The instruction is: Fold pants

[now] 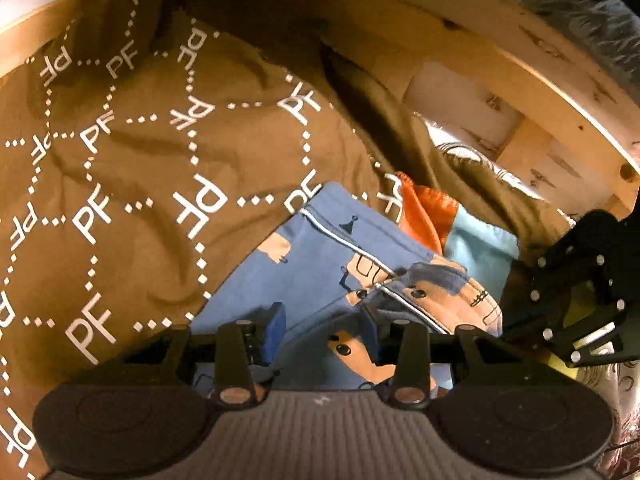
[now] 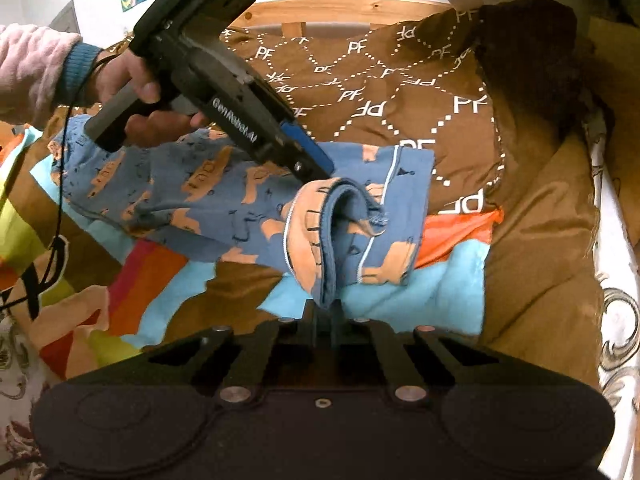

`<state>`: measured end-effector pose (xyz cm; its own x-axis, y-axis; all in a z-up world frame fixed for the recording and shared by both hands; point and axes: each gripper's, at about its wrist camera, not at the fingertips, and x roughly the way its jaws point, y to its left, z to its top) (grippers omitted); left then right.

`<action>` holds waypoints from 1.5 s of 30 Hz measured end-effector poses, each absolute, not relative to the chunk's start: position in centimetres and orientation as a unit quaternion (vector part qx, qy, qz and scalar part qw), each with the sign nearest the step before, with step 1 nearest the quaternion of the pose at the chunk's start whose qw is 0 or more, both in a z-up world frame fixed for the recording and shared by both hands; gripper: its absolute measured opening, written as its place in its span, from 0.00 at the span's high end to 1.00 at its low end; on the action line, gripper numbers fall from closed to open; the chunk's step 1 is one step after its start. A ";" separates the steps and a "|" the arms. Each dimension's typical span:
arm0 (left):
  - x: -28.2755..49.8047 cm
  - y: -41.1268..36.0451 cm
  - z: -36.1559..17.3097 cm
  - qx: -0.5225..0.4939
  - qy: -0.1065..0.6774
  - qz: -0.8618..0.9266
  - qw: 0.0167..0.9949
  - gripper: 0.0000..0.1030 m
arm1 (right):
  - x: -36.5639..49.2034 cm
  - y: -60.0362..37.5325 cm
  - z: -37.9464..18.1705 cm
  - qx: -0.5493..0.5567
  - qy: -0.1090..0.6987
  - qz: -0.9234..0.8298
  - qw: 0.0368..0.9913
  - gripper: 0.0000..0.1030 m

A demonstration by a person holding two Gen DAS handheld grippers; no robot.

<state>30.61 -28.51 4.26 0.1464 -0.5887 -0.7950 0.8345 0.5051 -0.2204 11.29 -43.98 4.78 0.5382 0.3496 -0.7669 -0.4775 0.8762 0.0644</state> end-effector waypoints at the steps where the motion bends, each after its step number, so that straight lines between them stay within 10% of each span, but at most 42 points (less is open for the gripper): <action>1: 30.7 -28.4 4.5 0.133 0.444 -0.478 0.746 0.56 | 11.0 -43.9 4.8 -0.075 0.419 0.239 0.873 0.96; 11: 29.2 -31.6 3.9 0.212 0.431 -0.502 0.719 0.58 | 9.9 -43.9 4.5 -0.060 0.434 0.242 0.866 0.96; 16: 28.8 -32.4 3.5 0.239 0.427 -0.488 0.723 0.95 | 9.9 -43.9 4.3 -0.058 0.438 0.241 0.864 0.96; 26: 26.0 -31.2 4.6 0.273 0.355 -0.497 0.743 0.98 | 9.7 -44.0 4.2 -0.050 0.435 0.237 0.867 0.96; 36: 26.0 -33.5 4.3 0.297 0.345 -0.539 0.708 0.82 | 9.5 -44.0 4.1 -0.049 0.434 0.237 0.868 0.96; 38: 25.8 -33.8 4.1 0.302 0.346 -0.546 0.701 0.64 | 9.4 -44.0 4.0 -0.049 0.433 0.237 0.868 0.96; 40: 25.8 -34.1 3.9 0.304 0.347 -0.550 0.696 0.27 | 9.4 -44.0 4.0 -0.050 0.433 0.238 0.868 0.96; 45: 26.0 -34.3 3.5 0.306 0.351 -0.548 0.695 0.43 | 9.3 -44.0 3.9 -0.051 0.433 0.242 0.867 0.95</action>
